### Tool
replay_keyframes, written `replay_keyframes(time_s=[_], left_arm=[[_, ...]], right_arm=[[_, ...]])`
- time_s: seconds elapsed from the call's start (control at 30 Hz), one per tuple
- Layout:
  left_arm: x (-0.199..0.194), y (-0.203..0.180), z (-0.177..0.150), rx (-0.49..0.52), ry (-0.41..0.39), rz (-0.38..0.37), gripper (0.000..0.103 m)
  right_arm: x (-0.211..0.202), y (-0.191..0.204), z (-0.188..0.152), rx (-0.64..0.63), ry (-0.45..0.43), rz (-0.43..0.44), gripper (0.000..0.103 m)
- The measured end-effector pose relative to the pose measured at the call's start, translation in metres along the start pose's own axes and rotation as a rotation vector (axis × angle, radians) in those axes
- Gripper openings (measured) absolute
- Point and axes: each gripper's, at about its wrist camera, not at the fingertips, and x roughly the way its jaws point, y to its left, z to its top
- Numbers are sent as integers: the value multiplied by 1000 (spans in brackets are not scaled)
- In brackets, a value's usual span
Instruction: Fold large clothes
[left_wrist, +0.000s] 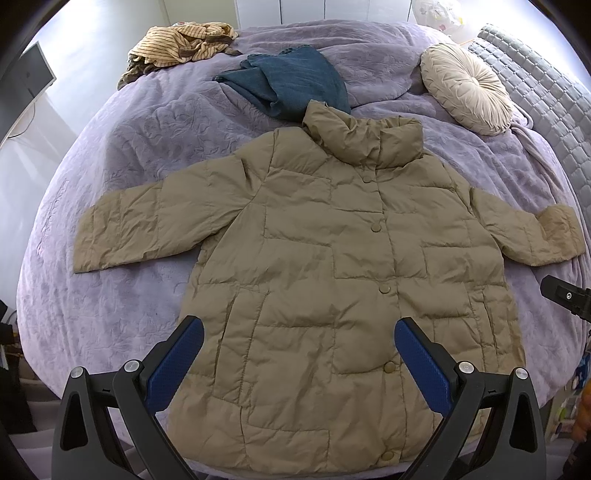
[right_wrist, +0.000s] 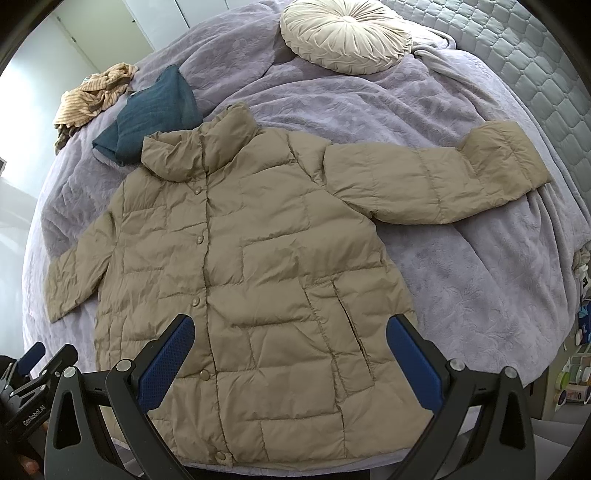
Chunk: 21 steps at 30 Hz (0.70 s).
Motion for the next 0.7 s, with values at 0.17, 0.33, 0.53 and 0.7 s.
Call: replay_keyframes(time_s=[0.17, 0.33, 0.53, 0.7], left_arm=[[-1, -1, -2, -1, -2, 0, 103], [-1, 0, -2, -1, -2, 0, 103], [-1, 0, -2, -1, 0, -1, 103], [-1, 0, -2, 0, 0, 0, 103]], right_arm=[[3, 0, -1, -5, 2, 3, 103], [2, 8, -2, -6, 2, -2, 103], [6, 7, -6, -5, 5, -2, 103], [1, 6, 0, -4, 5, 2, 103]])
